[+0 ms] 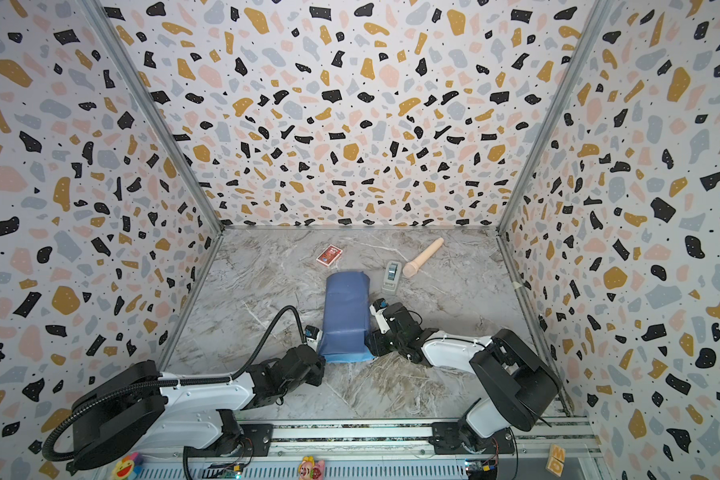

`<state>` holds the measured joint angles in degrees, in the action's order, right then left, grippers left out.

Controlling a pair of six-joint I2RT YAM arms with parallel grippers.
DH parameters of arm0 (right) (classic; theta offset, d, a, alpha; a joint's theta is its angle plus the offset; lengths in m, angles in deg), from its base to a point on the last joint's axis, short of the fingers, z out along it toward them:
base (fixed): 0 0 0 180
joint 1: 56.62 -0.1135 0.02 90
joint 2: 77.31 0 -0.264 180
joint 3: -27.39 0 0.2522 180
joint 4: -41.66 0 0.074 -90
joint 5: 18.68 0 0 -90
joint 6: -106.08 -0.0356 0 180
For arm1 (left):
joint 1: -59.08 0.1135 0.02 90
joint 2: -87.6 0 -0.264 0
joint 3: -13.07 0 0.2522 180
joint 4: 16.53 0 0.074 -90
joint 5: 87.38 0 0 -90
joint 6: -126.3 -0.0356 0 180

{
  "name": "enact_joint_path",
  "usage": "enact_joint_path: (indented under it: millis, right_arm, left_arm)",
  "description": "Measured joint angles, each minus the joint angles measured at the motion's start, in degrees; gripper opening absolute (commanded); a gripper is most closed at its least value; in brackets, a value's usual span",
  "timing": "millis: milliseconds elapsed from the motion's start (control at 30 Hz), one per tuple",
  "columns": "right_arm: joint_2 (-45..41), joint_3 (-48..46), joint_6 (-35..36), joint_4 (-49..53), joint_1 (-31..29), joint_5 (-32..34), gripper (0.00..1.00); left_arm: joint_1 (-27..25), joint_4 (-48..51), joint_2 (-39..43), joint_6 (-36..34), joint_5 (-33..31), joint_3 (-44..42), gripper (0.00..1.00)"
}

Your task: Wrap the gift box in paper

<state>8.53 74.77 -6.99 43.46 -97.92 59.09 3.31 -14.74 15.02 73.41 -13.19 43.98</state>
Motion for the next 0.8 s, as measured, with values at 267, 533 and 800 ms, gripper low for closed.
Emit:
enact_joint_path:
  millis: [267,533,800]
  right_arm:
    - [-0.02,0.0,0.0,0.04,0.0,-0.04,0.54]
    - [-4.76,0.0,0.24,3.41,0.07,0.33,0.59]
    - [-15.89,-0.04,1.86,11.02,0.11,5.46,0.67]
  left_arm:
    - [-0.31,-0.46,-0.15,2.54,0.31,0.2,0.34]
    - [-0.33,5.55,6.32,2.12,4.85,0.09,0.53]
    - [-0.33,11.98,23.08,-1.36,11.13,-0.26,0.76]
